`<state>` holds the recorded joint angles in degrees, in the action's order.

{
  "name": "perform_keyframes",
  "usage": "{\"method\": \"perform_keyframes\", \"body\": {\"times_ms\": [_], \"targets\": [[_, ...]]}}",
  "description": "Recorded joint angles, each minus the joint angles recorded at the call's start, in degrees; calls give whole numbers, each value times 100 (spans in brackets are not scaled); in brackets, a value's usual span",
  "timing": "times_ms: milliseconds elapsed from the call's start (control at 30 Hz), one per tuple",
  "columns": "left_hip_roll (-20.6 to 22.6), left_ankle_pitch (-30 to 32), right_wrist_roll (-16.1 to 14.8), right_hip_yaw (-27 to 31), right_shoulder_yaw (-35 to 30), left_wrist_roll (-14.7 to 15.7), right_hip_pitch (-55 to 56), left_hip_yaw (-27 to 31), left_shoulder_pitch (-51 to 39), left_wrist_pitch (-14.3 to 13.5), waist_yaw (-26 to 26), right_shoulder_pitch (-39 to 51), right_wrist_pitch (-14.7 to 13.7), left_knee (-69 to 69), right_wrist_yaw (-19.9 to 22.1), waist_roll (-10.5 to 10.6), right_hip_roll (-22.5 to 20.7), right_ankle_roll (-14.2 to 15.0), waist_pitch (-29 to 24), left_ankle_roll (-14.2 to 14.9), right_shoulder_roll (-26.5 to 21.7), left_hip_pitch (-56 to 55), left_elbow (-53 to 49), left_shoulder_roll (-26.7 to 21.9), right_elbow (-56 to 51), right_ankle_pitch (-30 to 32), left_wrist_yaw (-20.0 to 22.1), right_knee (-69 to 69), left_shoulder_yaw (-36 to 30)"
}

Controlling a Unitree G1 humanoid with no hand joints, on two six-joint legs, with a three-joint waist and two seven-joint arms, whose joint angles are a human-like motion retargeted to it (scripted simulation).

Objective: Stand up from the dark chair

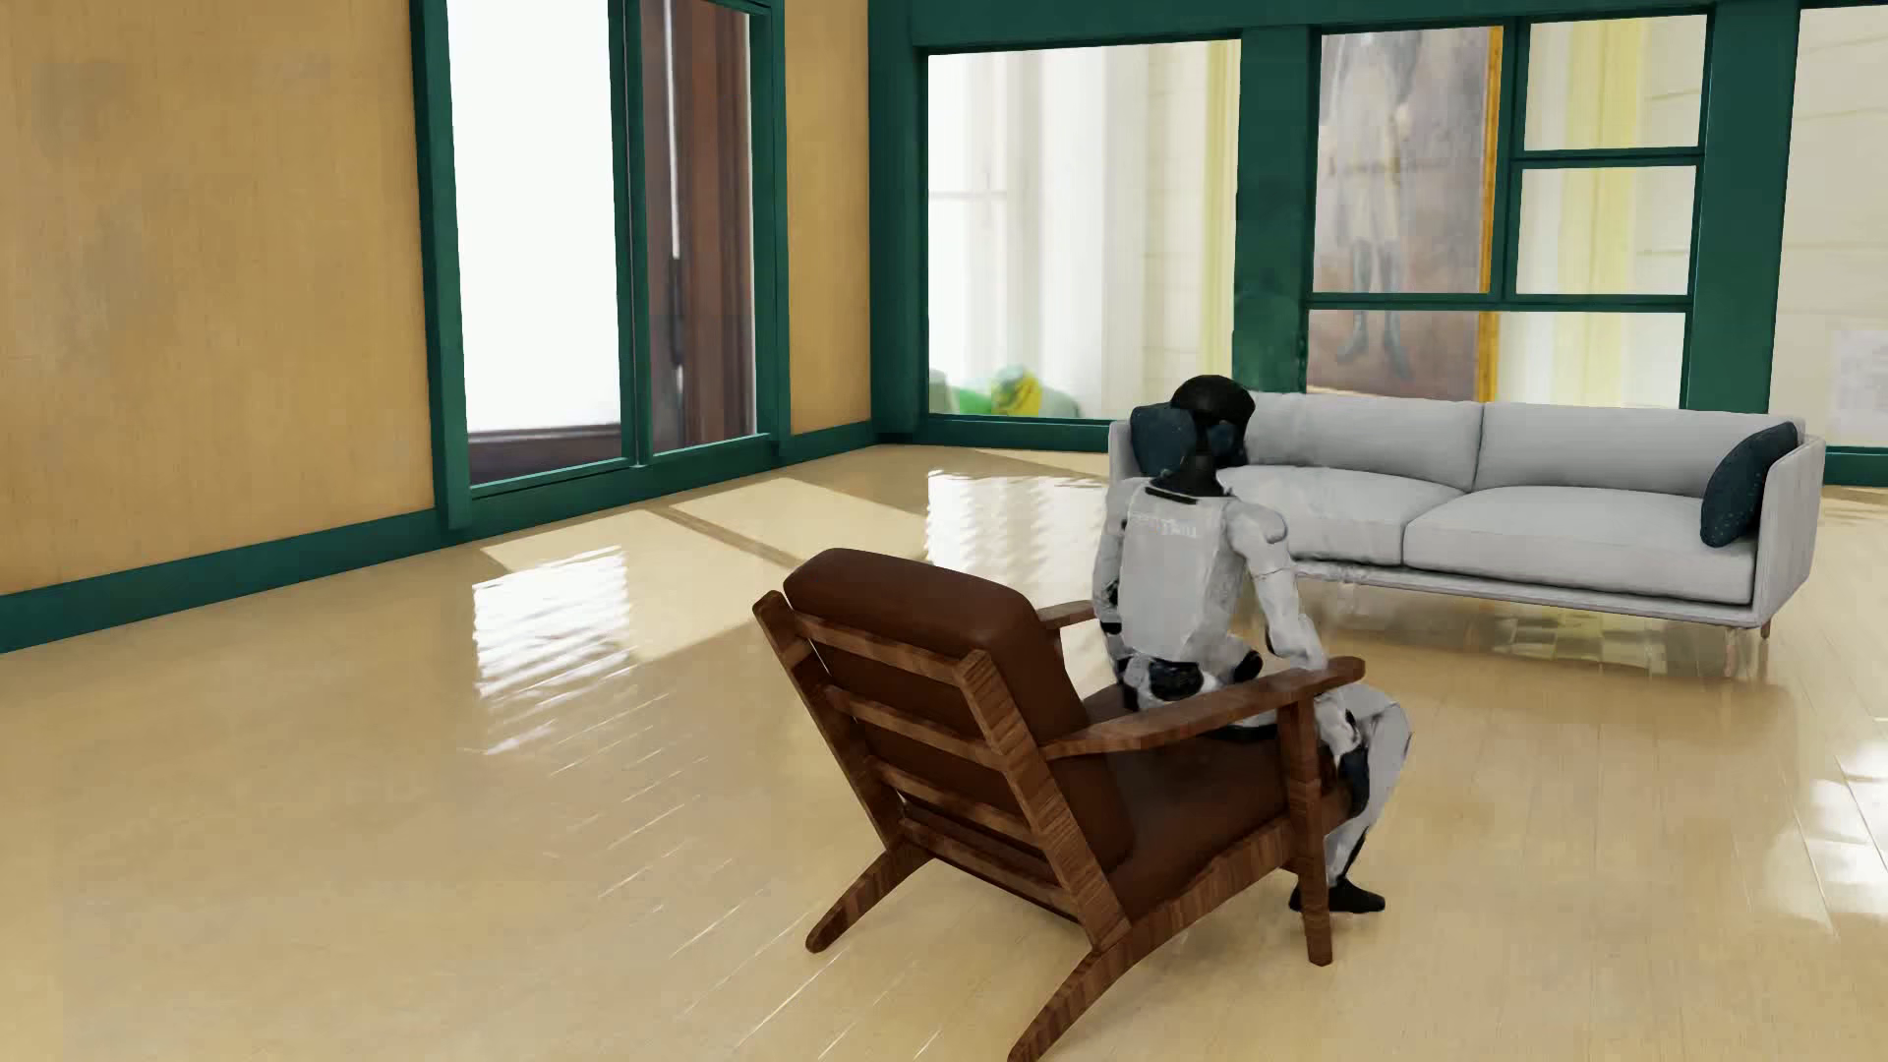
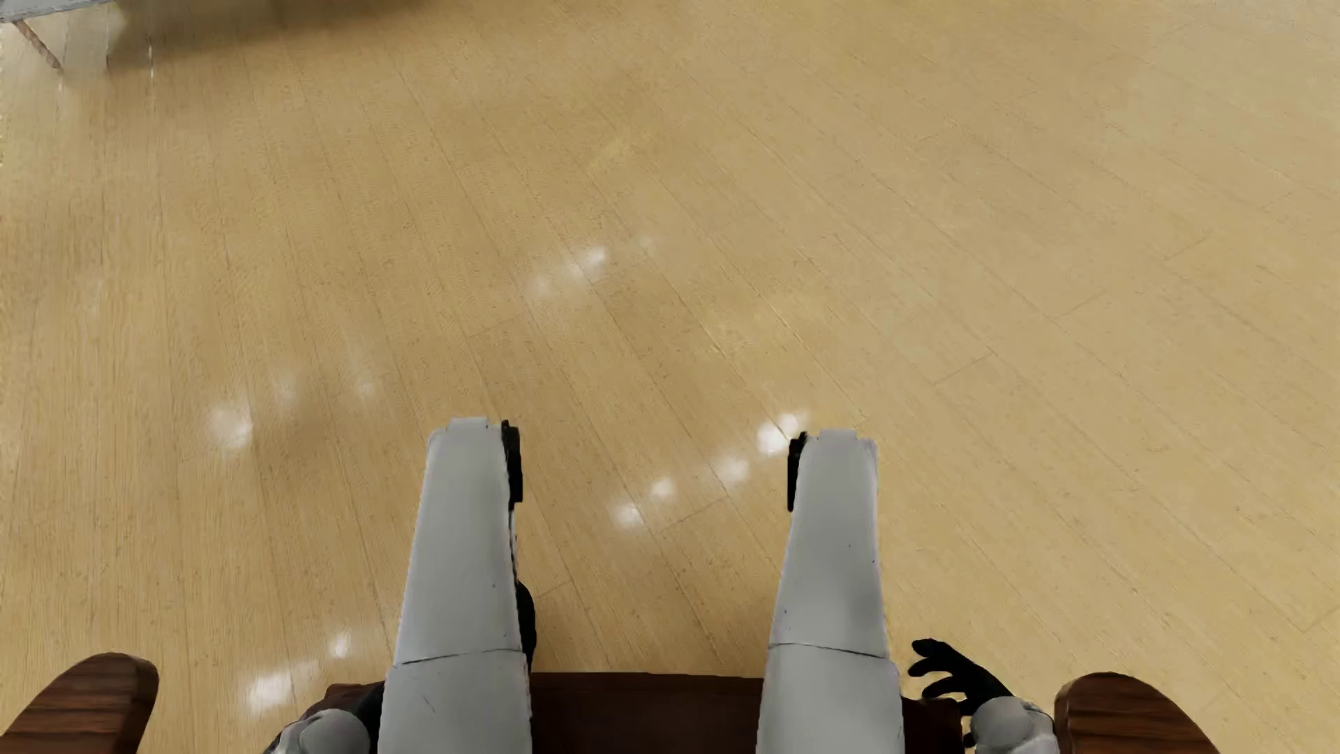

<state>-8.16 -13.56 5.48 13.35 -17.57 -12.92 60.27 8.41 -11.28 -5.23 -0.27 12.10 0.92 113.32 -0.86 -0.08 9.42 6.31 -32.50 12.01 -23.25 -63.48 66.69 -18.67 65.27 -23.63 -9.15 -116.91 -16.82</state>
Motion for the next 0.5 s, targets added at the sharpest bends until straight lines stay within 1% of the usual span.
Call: {"method": "perform_keyframes", "body": {"times_ms": [33,67,100,133,167,200,233,267,300,333,367,400,433,500], "targets": [[-18,-3,343,-6,11,-387,-13,-3,148,-92,-2,-170,-78,5,-511,6,-6,-8,3,2,9,13,134,96,286,-4,-357,3,-61],[-22,-2,655,-8,71,-466,-21,-4,351,-126,1,-452,-207,5,-836,6,4,-12,9,4,22,21,184,177,326,-8,-482,4,-26],[-32,2,793,-14,176,-306,-29,-7,563,-92,4,-756,-280,0,-909,12,15,-18,-2,13,38,30,181,232,268,-12,-334,8,80],[-39,15,730,-30,261,109,-44,-16,754,87,4,-1046,-236,-3,-897,17,32,-24,-27,4,77,38,132,245,166,-16,-96,7,211],[-58,26,608,-38,378,315,-63,-21,895,53,10,-1275,-273,-8,-839,20,36,-20,-66,8,130,53,12,222,97,-16,41,10,355],[-76,38,546,-36,463,327,-68,-23,972,-32,13,-1473,-299,-16,-767,9,39,-26,-99,35,193,63,-164,164,-14,-16,78,11,419],[-94,55,489,-28,551,253,-63,-20,990,-113,12,-1586,-335,-21,-775,3,50,-17,-127,65,230,57,-350,95,-117,-20,23,9,418],[-107,69,406,-21,616,317,-56,-16,1003,-171,1,-1652,-368,-27,-806,-8,61,-17,-148,94,248,61,-502,24,-237,-15,-6,9,430],[-122,77,256,-13,673,513,-35,-15,1047,-147,-8,-1696,-330,-23,-743,-8,60,-9,-164,105,221,44,-744,-43,-476,-5,124,8,491],[-130,79,66,2,738,795,3,-4,1120,-138,-16,-1753,-313,-16,-505,-4,55,2,-184,122,115,19,-1137,-128,-940,8,402,2,599],[-133,84,-7,5,774,1108,38,2,1209,-203,-22,-1824,-387,-11,-135,1,47,6,-206,128,-55,-15,-1714,-248,-1616,15,780,0,716],[-148,81,-205,19,760,1367,82,19,1280,-241,-26,-1844,-406,0,201,2,26,14,-231,140,-235,-51,-2434,-377,-2355,32,1101,-2,836],[-159,88,-349,24,710,1540,120,29,1297,-310,-24,-1794,-436,11,676,-4,13,20,-268,145,-400,-97,-3231,-540,-3128,39,1450,-4,899],[-173,95,-166,32,468,1647,206,72,1108,-662,-23,-1430,-742,27,1596,-45,-2,52,-361,182,-782,-196,-4697,-936,-4536,43,2161,-12,905]]}}
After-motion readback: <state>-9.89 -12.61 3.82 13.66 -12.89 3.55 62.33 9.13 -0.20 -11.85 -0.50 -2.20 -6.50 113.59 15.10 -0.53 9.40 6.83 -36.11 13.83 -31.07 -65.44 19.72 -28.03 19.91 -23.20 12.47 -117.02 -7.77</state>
